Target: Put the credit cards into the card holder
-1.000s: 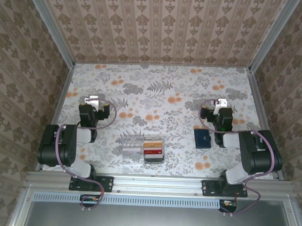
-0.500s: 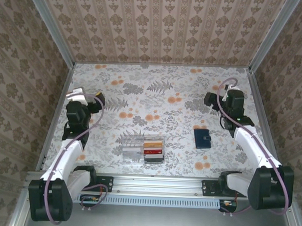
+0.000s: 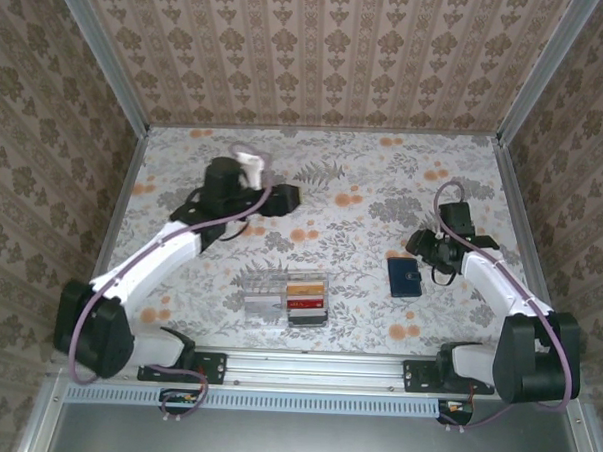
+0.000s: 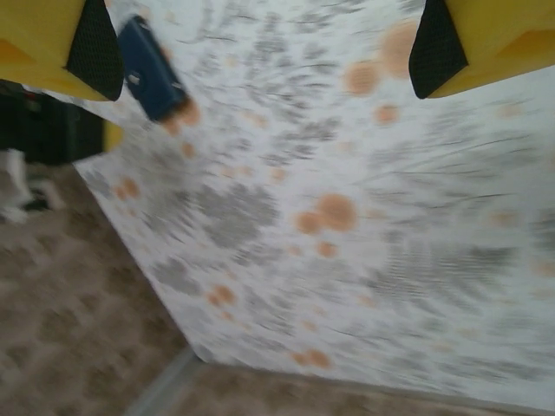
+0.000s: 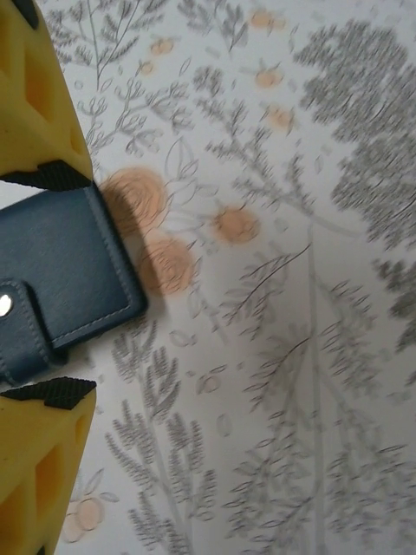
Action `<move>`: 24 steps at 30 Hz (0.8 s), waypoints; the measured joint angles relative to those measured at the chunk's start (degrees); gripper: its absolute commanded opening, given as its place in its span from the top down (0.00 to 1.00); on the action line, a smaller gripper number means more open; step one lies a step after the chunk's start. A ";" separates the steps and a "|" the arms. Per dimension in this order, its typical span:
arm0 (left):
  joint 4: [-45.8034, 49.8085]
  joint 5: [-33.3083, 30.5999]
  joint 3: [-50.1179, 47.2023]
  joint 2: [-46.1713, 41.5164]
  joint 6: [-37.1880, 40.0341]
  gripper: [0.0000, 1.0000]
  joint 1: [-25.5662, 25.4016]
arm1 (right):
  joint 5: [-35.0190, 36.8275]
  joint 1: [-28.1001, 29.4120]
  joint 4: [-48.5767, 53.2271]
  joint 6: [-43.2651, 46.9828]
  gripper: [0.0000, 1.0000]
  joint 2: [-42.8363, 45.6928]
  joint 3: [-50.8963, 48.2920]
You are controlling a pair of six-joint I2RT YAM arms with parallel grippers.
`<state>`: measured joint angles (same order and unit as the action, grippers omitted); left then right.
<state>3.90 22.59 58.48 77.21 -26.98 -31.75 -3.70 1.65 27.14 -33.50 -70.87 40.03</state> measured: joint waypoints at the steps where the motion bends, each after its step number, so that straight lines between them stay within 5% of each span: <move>1: 1.18 0.20 2.80 2.67 0.20 0.17 -2.45 | 0.00 0.00 0.59 -0.66 0.41 0.59 -0.96; 7: 7.72 1.49 14.97 18.05 0.59 0.32 -11.39 | -1.79 1.18 2.84 -4.52 0.47 4.17 -5.60; 12: 11.43 3.67 21.20 28.17 -0.96 0.33 -14.43 | -4.00 3.41 1.73 -7.50 0.49 4.59 -8.17; 24: 12.61 4.85 27.21 35.74 -6.47 0.36 -16.94 | -11.67 10.56 -9.68 -15.82 0.55 -0.50 -9.79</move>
<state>16.51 27.44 85.69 112.95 -33.45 -48.69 -15.38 12.21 17.45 -49.32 -71.37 30.24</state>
